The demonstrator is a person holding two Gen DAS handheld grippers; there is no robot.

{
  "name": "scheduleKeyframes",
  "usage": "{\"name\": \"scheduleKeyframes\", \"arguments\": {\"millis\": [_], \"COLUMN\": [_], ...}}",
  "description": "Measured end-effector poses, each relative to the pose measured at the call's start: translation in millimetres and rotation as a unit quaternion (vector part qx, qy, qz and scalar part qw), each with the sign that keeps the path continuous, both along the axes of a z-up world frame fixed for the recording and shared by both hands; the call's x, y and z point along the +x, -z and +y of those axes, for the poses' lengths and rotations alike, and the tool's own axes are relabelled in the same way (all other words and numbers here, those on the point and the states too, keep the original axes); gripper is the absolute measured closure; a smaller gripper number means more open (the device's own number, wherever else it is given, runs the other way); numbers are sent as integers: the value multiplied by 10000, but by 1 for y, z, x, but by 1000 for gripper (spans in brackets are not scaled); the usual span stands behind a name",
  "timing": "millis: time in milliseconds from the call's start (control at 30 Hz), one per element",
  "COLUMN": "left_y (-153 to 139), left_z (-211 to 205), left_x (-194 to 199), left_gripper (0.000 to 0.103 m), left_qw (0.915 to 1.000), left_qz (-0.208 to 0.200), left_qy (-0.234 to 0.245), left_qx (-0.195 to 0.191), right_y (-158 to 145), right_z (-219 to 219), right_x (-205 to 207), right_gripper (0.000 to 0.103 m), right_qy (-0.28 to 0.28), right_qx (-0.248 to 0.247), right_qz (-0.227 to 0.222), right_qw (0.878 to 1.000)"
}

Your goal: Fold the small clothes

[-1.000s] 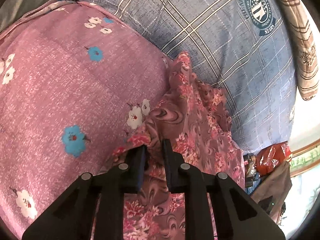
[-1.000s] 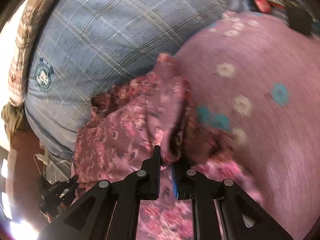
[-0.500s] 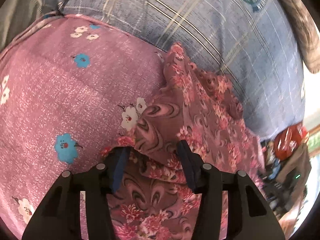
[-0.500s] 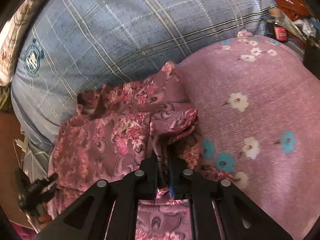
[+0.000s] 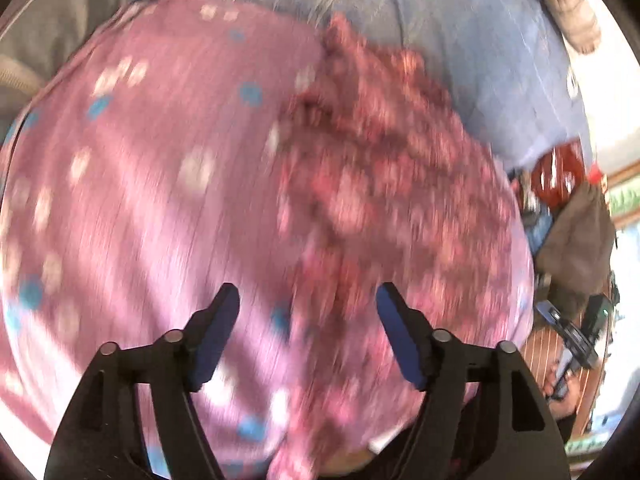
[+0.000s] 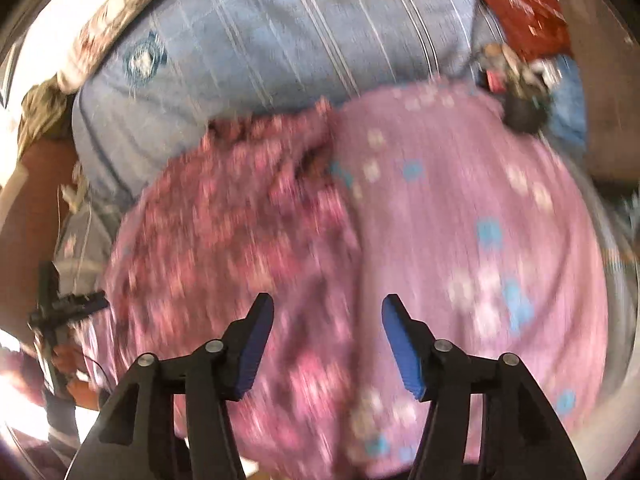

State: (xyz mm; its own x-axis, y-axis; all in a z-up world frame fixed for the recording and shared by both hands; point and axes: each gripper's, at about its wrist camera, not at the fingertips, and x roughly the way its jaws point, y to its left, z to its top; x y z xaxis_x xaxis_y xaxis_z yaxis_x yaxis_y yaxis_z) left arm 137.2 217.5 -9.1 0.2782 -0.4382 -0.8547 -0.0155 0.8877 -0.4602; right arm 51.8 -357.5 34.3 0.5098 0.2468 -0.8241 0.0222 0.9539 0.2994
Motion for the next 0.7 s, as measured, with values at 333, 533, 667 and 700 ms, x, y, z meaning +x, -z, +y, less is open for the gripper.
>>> {"name": "scheduleKeyframes", "arguments": {"millis": [333, 533, 667, 700], "left_y": [43, 45, 44, 43], "left_z": [-18, -44, -56, -58], "left_x": [-83, -97, -103, -104], "left_gripper": [30, 29, 37, 48], "left_qw": [9967, 9907, 9870, 9855], "left_qz": [580, 449, 252, 210], "left_qy": [559, 1095, 1213, 1258], "left_qx": [17, 678, 1019, 1121], "right_y": [85, 89, 94, 95], "right_z": [18, 43, 62, 66], "right_x": [-66, -63, -66, -68], "right_gripper": [43, 42, 47, 59], "right_qy": [-696, -1440, -1994, -2153], "right_qx": [593, -53, -606, -739], "right_qz": [969, 1319, 1308, 1303], "right_qw": [9911, 9807, 9693, 9650]}}
